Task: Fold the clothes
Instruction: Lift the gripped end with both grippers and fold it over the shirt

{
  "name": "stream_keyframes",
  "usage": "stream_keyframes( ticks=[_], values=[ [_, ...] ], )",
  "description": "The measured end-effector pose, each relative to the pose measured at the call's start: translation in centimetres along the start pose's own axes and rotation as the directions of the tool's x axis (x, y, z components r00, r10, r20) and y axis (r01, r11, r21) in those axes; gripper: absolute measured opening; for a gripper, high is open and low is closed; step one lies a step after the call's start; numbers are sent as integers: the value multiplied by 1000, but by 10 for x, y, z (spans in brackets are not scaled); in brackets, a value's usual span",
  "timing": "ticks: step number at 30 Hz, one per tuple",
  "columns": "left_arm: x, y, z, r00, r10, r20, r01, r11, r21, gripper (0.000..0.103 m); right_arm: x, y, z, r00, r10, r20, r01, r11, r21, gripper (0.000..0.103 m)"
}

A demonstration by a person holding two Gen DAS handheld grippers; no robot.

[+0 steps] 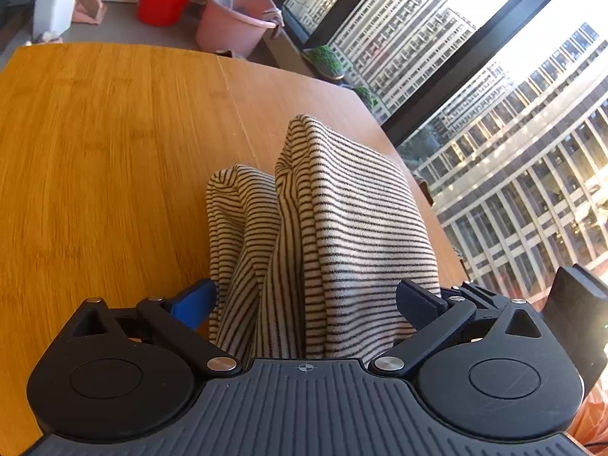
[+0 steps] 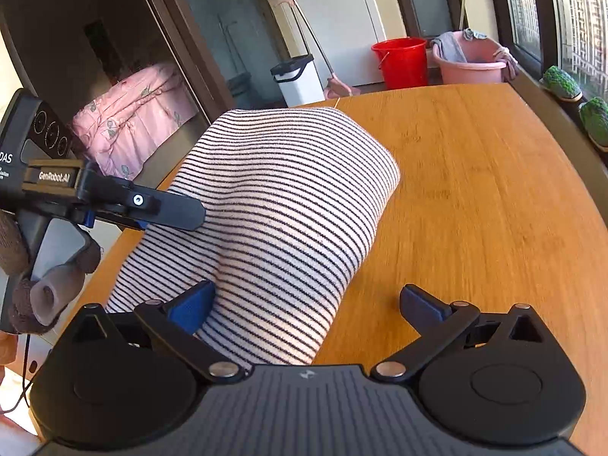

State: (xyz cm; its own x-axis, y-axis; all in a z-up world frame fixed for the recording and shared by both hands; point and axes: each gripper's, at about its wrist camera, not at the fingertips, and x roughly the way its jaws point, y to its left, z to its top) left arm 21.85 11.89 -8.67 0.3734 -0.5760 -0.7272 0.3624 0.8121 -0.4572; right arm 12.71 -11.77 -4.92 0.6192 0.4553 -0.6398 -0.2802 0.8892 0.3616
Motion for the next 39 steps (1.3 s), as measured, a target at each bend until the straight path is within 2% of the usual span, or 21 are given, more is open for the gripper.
stream_keyframes(
  ticks=[3, 7, 9, 10, 11, 13, 16, 18, 22, 27, 30, 33, 36, 39],
  values=[
    [2, 9, -6, 1000, -18, 5, 18, 1000, -10, 103, -5, -2, 0, 998, 52, 28, -54, 997, 51, 102],
    [-2, 13, -12, 997, -72, 35, 73, 997, -40, 102, -7, -25, -8, 991, 106, 81, -120, 977, 179, 103],
    [-2, 12, -15, 994, -106, 40, 108, 993, -50, 101, -2, -24, -8, 988, 132, 86, -145, 974, 175, 101],
    [-1, 11, -17, 992, -115, 43, 118, 992, -54, 101, 2, -21, -8, 984, 160, 76, -171, 970, 171, 90],
    [0, 10, -18, 992, -120, 47, 123, 991, -57, 99, 6, -19, -7, 981, 184, 67, -193, 967, 166, 85],
    [0, 8, -21, 991, -126, 55, 129, 989, -68, 92, 7, -13, -5, 984, 170, 60, -177, 975, 133, 77],
    [-4, 22, -27, 984, -157, 82, 167, 976, -141, 77, 2, -13, 1, 984, 166, 57, -172, 979, 112, 67],
    [-8, 29, -32, 977, -186, 103, 202, 963, -178, 70, -1, -11, 7, 986, 157, 55, -162, 983, 91, 66],
    [-24, 35, -30, 969, -191, 157, 217, 962, -168, 66, -2, 9, 29, 987, 150, 57, -150, 989, -1, 61],
    [-64, 59, -6, 949, -132, 288, 180, 972, -148, 66, 17, 53, 82, 980, 174, 97, -157, 974, -164, 60],
    [-75, 85, 14, 934, -81, 348, 149, 973, -174, 67, 49, 74, 116, 971, 205, 119, -178, 962, -209, 60],
    [-65, 115, 26, 933, -20, 360, 108, 968, -225, 69, 90, 87, 138, 971, 217, 98, -188, 953, -239, 60],
    [-48, 142, 30, 947, 66, 315, 22, 963, -270, 69, 133, 93, 139, 982, 181, 57, -159, 948, -275, 60],
    [-64, 154, 31, 942, 76, 327, 22, 958, -286, 68, 161, 94, 136, 989, 143, 29, -130, 954, -271, 65]
  ],
)
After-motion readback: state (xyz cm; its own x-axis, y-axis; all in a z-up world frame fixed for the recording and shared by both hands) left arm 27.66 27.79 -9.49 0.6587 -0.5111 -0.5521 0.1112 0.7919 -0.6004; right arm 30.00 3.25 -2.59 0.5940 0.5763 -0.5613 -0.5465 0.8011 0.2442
